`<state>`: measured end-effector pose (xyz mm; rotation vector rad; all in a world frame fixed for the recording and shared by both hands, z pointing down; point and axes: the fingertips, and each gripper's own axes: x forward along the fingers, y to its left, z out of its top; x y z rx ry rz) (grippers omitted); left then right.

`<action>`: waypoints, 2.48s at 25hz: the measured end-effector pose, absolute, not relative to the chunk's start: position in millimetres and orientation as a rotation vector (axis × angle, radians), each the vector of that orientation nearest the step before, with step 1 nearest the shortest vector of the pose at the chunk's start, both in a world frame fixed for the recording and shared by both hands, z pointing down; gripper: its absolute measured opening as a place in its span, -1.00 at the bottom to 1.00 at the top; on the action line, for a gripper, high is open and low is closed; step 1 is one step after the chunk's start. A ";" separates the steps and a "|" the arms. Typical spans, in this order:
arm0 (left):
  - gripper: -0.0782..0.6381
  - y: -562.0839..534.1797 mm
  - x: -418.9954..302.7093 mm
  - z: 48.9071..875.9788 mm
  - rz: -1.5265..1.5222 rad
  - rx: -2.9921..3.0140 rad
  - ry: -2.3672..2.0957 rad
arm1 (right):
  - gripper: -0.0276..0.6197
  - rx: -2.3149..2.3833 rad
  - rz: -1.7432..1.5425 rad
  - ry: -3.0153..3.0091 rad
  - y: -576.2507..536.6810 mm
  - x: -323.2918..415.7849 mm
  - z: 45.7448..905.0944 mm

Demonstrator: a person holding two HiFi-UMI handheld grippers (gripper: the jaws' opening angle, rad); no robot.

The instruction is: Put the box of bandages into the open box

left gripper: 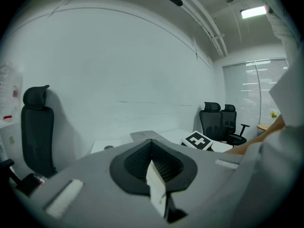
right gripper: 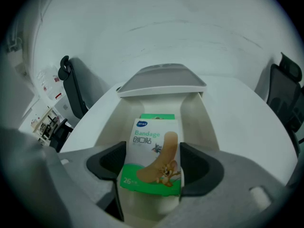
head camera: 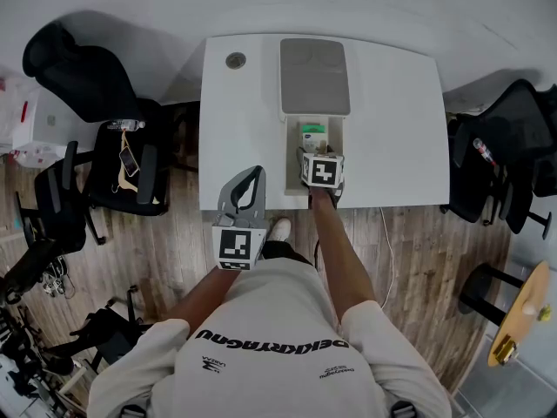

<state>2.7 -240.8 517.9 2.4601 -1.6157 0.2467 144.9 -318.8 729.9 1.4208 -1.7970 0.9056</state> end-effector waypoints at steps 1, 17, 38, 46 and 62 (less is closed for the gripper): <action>-0.78 -240.9 2.4 517.7 0.246 2.460 -1.617 | 0.16 1.420 0.911 -1.795 -318.9 145.0 731.1; -0.78 -242.1 3.4 520.1 0.243 2.443 -1.613 | 0.16 1.400 0.909 -1.765 -320.2 147.3 747.9; -0.78 -240.0 -1.0 523.8 0.247 2.430 -1.607 | 0.17 1.412 0.895 -1.716 -321.7 147.1 750.2; -0.78 -239.1 -0.5 522.8 0.251 2.432 -1.606 | 0.28 1.395 0.900 -1.750 -323.6 143.6 750.4; -0.78 -235.2 1.3 519.9 0.238 2.440 -1.597 | 0.30 1.437 0.847 -1.791 -325.8 147.4 738.0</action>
